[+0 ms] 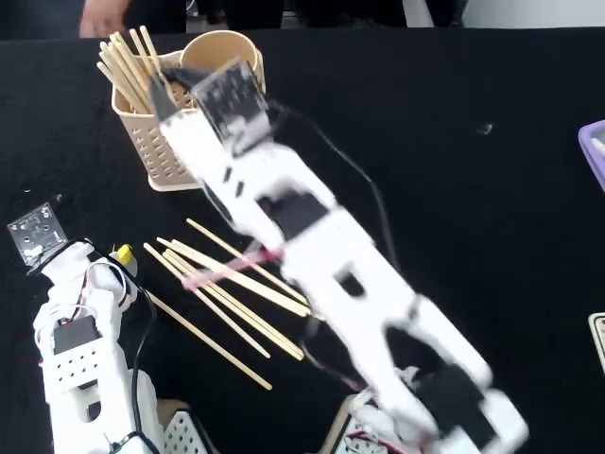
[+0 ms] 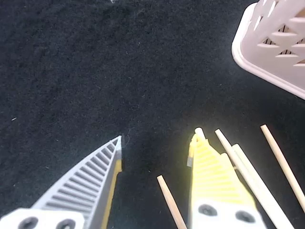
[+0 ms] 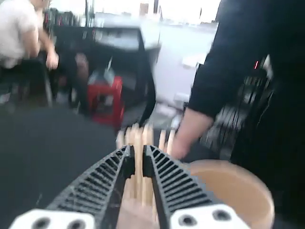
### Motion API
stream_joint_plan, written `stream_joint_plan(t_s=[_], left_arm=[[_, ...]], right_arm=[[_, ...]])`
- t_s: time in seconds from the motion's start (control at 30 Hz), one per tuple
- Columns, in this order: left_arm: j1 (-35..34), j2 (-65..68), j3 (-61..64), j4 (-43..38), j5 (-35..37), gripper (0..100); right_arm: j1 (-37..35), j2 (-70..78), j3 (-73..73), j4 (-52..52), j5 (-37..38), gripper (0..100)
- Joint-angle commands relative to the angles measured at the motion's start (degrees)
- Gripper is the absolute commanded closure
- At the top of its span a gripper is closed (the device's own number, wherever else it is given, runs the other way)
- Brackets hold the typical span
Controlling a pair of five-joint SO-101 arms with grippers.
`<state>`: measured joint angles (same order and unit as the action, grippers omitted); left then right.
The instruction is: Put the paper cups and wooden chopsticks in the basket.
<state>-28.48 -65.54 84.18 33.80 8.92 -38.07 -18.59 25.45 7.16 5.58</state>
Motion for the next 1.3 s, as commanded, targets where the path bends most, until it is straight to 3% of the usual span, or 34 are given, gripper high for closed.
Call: stream_joint_plan(t_s=[0.0, 0.17, 0.3, 0.4, 0.53, 0.93, 1.27], left_arm=[[-0.04, -0.88, -0.48, -1.05, -0.09, 78], [-0.04, -0.88, -0.40, -1.05, -0.09, 78], [-0.04, -0.88, -0.40, -1.05, -0.09, 78], [-0.04, -0.88, -0.40, -1.05, -0.09, 78], [-0.04, -0.88, -0.40, -1.05, -0.09, 78], [-0.04, -0.88, -0.31, -1.05, -0.09, 78], [-0.04, -0.88, -0.31, -1.05, -0.09, 78]], right_arm=[[-1.67, -17.80, 9.89, 13.98, -0.09, 95.9], [-1.58, -34.15, 27.12, 25.58, 0.35, 90.7], [-1.76, -38.11, 41.71, 25.58, 0.35, 80.5], [-1.76, -38.02, 47.52, 23.38, 0.44, 80.1], [-1.67, -33.80, 44.79, 27.16, 4.57, 80.1], [-1.58, -4.26, 30.73, 31.82, 5.10, 80.1], [-1.49, -0.66, 29.32, 31.82, 5.19, 80.1]])
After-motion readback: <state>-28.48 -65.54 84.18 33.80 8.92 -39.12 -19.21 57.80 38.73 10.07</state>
